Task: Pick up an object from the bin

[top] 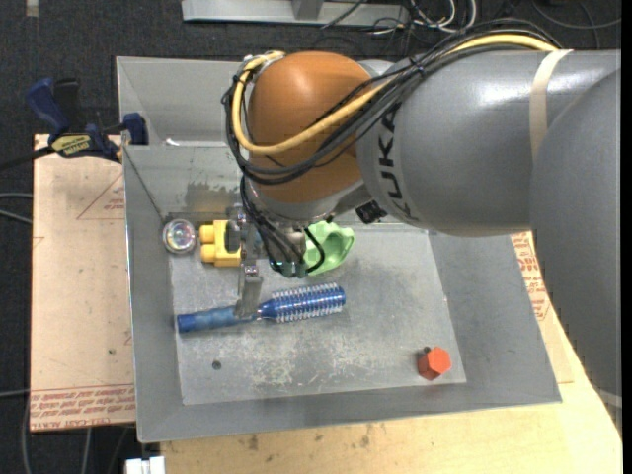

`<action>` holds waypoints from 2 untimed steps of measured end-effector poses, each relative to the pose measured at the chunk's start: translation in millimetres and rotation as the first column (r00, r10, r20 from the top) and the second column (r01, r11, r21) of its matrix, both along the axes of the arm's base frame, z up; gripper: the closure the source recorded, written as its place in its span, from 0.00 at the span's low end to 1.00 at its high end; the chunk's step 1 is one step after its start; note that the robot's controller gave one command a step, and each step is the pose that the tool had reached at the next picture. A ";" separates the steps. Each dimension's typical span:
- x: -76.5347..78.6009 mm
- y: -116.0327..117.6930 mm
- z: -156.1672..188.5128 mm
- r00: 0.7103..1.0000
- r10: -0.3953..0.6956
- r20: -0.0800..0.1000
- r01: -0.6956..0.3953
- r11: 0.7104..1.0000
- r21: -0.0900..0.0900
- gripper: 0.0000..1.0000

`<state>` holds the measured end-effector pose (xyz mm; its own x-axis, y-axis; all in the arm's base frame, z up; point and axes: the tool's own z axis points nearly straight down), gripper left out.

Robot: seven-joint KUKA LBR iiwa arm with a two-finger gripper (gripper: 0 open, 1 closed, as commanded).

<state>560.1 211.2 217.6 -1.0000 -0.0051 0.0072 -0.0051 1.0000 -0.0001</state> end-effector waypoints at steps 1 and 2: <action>1.9 -1.5 4.9 1.000 -0.005 0.008 0.005 1.000 0.002 1.00; 2.0 -1.6 4.9 1.000 -0.005 0.008 0.005 1.000 0.002 0.00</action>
Offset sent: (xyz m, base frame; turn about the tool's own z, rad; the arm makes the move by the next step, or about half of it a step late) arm 0.0000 0.0000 0.0000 0.0000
